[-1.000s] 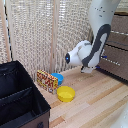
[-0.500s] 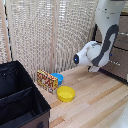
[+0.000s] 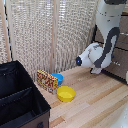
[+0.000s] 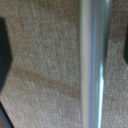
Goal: Move your gripper towards the bottom drawer handle. Grasp the handle gently with your gripper. Apply gentle outward force to slide the bottom drawer open.
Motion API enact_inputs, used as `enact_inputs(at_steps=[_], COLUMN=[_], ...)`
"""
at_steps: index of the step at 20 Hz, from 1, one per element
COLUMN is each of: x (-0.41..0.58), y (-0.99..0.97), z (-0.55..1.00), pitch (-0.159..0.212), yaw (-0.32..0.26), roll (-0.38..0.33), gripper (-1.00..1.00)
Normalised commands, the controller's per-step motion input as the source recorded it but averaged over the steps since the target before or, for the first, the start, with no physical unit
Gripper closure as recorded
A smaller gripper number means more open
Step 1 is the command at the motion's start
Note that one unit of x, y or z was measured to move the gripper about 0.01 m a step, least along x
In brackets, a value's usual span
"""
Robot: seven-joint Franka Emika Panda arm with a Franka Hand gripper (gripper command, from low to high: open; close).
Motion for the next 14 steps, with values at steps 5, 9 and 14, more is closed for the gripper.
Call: enact_inputs(at_steps=[5,9,14], x=[0.133,0.201,0.106], y=[0.23,0.41,0.63], z=[0.0,0.0,-0.09], pitch=[0.0,-0.004,-0.044], yaw=[-0.123,-0.178,-0.155], roll=[0.0,0.021,0.069], gripper=[1.0,1.0,1.0])
